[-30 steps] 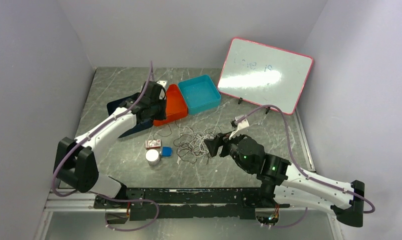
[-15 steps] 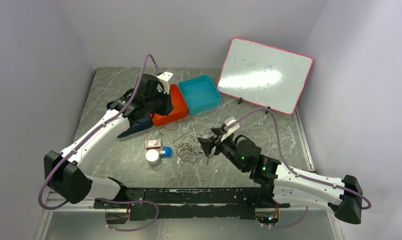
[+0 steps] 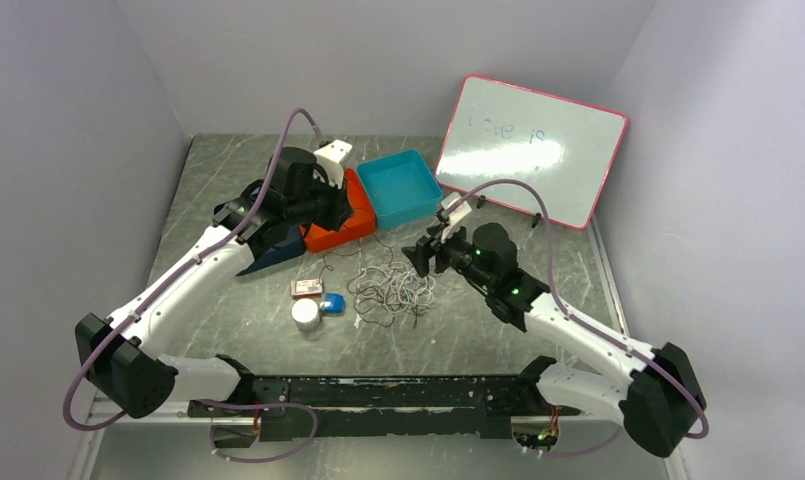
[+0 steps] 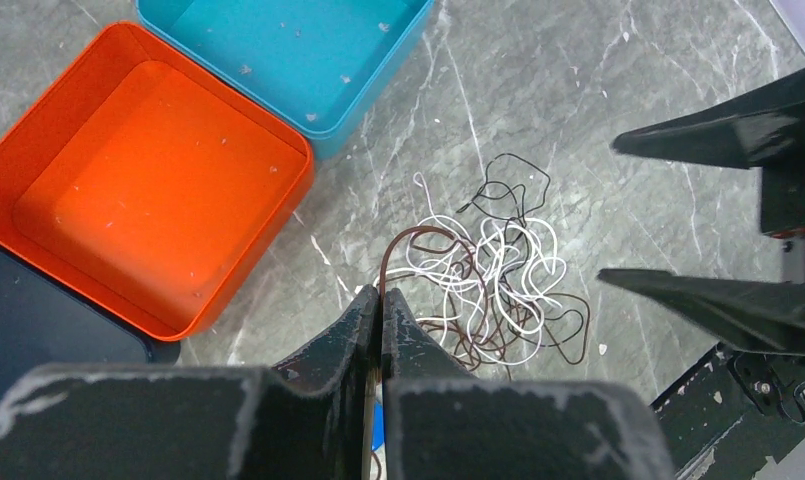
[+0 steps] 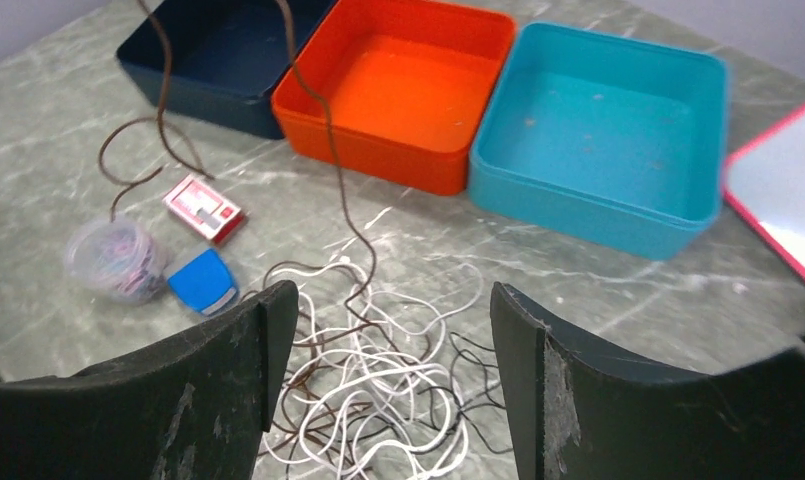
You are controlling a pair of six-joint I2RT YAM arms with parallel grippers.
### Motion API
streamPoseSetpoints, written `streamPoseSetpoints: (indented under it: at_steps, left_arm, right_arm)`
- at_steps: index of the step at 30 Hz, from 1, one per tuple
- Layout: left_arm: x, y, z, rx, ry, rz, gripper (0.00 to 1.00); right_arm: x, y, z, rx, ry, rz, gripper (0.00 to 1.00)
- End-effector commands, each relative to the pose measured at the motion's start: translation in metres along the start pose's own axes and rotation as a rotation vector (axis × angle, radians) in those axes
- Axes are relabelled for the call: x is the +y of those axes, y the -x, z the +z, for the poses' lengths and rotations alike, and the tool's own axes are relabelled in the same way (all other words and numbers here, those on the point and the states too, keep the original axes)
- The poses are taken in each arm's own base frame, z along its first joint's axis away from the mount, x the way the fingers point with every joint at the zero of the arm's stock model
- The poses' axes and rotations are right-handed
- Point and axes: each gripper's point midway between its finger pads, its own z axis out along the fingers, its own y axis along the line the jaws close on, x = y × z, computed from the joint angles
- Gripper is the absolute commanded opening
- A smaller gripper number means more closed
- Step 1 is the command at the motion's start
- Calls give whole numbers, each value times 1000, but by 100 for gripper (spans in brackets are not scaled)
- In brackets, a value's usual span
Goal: Untangle the cables
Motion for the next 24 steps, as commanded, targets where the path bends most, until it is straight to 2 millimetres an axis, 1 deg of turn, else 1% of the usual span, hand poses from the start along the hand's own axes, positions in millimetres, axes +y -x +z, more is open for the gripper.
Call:
streamPoseSetpoints:
  at_steps: [1, 5, 10, 13, 16, 19, 22, 24]
  left_arm:
    - [-7, 15, -2, -66, -17, 9, 7]
    - [-10, 28, -13, -140, -20, 1, 7]
    - [-21, 32, -15, -138, -79, 6, 7]
    - [-25, 35, -16, -134, -101, 1, 7]
    - [-30, 40, -21, -154, -120, -1, 7]
    - [-33, 46, -27, -170, -133, 2, 7]
    - [-34, 51, -31, -180, -135, -2, 7]
    - [-37, 59, -36, -195, -142, -8, 7]
  right_arm:
    - [28, 12, 15, -44, 207, -39, 74]
    - [34, 7, 28, -48, 250, -37, 74]
    - [46, -4, 46, -39, 326, 8, 74]
    - [44, -8, 58, -45, 313, 36, 72]
    - [37, -14, 69, -51, 274, 59, 70]
    - [36, -19, 77, -47, 265, 78, 66]
    - [40, -27, 82, -28, 283, 109, 60]
    - [45, -34, 84, -17, 295, 133, 55]
